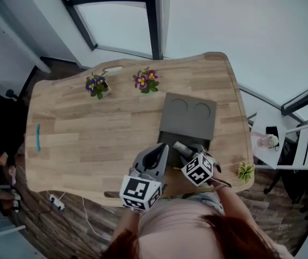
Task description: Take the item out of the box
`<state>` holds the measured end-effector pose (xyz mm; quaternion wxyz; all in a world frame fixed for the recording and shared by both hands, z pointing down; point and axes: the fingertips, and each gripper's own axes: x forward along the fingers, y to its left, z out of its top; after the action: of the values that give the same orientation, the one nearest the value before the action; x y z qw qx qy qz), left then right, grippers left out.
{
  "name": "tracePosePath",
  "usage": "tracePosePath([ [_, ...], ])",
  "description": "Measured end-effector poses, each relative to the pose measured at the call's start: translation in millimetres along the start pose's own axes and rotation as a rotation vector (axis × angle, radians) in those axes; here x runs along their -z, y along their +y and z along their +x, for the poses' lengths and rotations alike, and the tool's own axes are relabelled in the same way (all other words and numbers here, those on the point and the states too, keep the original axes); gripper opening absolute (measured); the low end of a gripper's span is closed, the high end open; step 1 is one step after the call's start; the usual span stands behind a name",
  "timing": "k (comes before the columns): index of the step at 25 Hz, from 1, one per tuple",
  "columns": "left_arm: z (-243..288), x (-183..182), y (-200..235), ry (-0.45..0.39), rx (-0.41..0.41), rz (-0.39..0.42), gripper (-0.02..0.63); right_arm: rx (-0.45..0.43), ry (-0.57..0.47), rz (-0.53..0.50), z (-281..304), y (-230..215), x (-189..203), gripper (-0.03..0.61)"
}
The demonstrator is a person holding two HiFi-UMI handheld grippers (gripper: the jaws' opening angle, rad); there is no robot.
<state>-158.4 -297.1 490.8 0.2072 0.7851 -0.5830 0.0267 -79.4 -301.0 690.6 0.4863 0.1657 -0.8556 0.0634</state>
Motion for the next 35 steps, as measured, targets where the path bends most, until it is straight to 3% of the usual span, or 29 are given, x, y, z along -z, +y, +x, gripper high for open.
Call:
tracePosePath([
  [18, -4, 0, 18, -0.016, -0.084, -0.039, 0.002, -0.075, 0.113, -0.058, 24, -1, 7, 0.158],
  [35, -12, -3, 8, -0.027, -0.072, -0.014, 0.002, -0.038, 0.030, -0.004, 15, -3, 2, 0.144],
])
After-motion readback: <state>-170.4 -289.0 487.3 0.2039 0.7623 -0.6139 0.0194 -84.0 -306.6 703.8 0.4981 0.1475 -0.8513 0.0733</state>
